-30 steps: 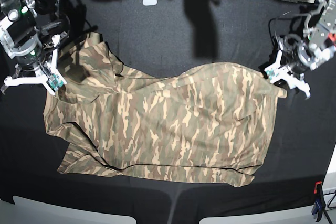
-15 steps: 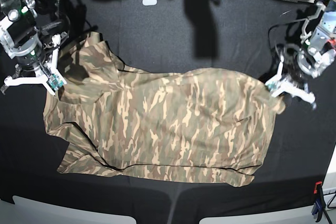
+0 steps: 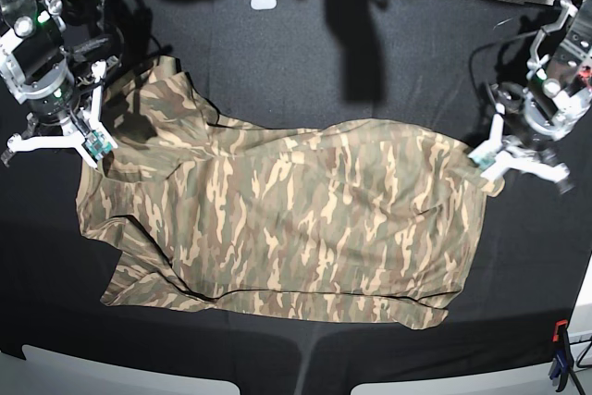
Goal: Layout the t-shirt on the table in an organized manner, then fold the t-shirt properly
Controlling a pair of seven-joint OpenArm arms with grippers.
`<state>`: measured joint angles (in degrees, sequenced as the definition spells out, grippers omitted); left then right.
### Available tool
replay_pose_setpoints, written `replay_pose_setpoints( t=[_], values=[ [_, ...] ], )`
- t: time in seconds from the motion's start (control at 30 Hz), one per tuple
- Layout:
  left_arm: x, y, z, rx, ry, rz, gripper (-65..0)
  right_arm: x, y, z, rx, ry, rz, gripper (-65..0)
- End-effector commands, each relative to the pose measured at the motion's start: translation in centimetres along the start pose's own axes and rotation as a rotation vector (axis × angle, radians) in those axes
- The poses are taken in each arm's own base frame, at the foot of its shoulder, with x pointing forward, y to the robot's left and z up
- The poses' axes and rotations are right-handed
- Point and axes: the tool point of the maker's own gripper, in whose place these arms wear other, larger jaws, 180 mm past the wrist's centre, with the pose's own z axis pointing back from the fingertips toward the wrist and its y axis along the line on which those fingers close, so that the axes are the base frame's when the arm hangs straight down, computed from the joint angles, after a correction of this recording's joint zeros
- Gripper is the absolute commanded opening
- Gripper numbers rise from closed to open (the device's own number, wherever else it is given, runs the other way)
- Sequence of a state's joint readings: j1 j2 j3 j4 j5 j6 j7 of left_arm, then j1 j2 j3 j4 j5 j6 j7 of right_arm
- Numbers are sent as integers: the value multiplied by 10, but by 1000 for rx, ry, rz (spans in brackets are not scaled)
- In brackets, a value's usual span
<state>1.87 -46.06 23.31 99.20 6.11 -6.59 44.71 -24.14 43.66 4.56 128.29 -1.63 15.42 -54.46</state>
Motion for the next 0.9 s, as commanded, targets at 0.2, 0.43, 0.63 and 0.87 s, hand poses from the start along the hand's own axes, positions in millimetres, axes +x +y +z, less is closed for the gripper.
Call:
replay_pose_setpoints(
  t=[0.2, 0.43, 0.63, 0.87],
  values=[
    [44, -4, 6, -93, -212, 213, -650, 5, -11, 4, -38, -20, 17, -650],
    [52, 5, -26, -71, -162, 307, -650, 5, -11, 3, -38, -17, 17, -650],
    [62, 19, -51, -69, -139, 393, -650, 6, -11, 3, -39, -20, 17, -650],
    [112, 3, -48, -191, -247, 429, -650, 5, -11, 4, -38, -20, 17, -650]
  ],
)
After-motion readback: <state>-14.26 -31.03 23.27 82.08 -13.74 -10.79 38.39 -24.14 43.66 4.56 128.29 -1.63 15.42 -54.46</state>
